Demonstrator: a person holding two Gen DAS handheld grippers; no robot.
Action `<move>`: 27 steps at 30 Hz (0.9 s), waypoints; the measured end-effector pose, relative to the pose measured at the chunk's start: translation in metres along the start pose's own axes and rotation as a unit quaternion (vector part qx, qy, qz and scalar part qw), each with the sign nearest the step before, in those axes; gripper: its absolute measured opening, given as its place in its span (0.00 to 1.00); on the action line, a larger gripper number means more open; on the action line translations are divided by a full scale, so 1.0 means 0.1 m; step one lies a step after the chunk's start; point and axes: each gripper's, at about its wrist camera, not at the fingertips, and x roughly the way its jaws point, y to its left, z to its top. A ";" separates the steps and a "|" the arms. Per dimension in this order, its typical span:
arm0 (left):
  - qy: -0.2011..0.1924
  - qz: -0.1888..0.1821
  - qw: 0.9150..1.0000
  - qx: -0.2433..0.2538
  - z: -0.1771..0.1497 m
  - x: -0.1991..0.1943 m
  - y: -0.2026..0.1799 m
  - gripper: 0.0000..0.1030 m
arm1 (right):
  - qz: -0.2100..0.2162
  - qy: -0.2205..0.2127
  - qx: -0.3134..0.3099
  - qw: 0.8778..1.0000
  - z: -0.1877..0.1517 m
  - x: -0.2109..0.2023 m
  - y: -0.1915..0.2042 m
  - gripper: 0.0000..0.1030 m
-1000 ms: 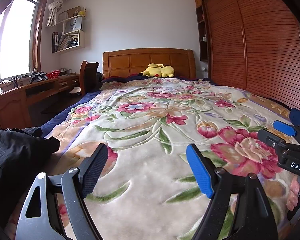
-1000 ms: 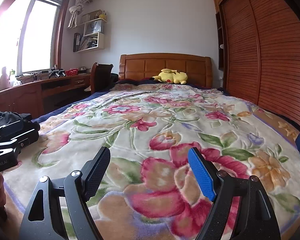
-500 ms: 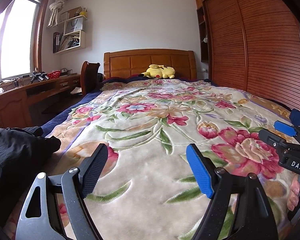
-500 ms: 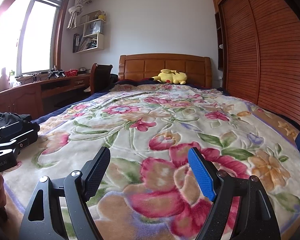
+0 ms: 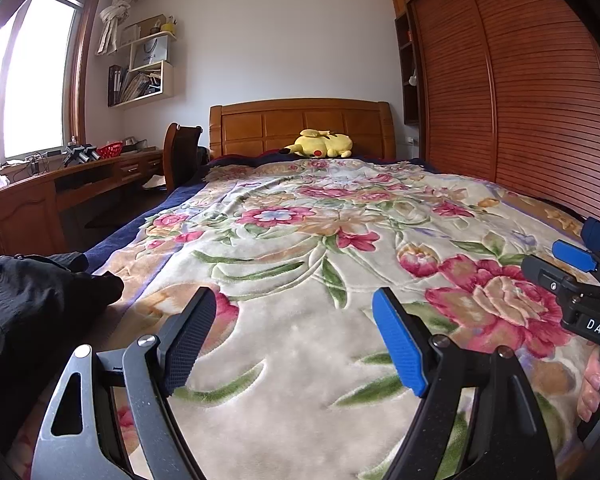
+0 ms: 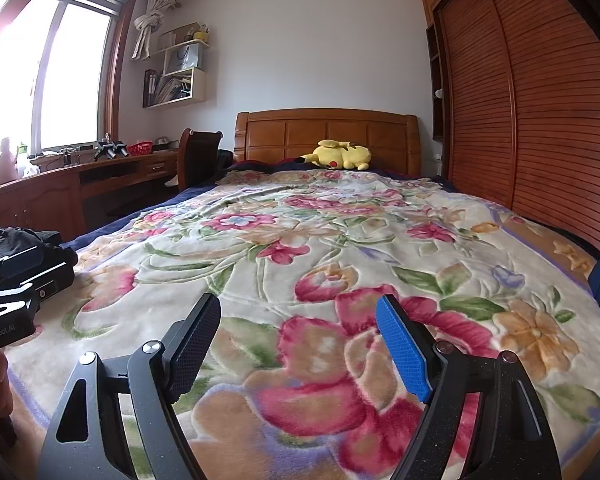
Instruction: Fold large clothes
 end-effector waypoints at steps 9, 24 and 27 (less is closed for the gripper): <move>-0.002 0.001 1.000 -0.001 0.00 0.00 0.02 0.79 | -0.002 -0.001 -0.001 1.000 0.01 -0.01 -0.01 0.79; -0.003 0.001 1.000 0.000 -0.01 0.01 0.03 0.79 | -0.004 -0.001 0.000 1.000 0.01 -0.01 -0.01 0.79; -0.003 0.001 1.000 0.000 -0.01 0.01 0.03 0.79 | -0.004 -0.001 0.001 1.000 0.01 -0.01 -0.01 0.79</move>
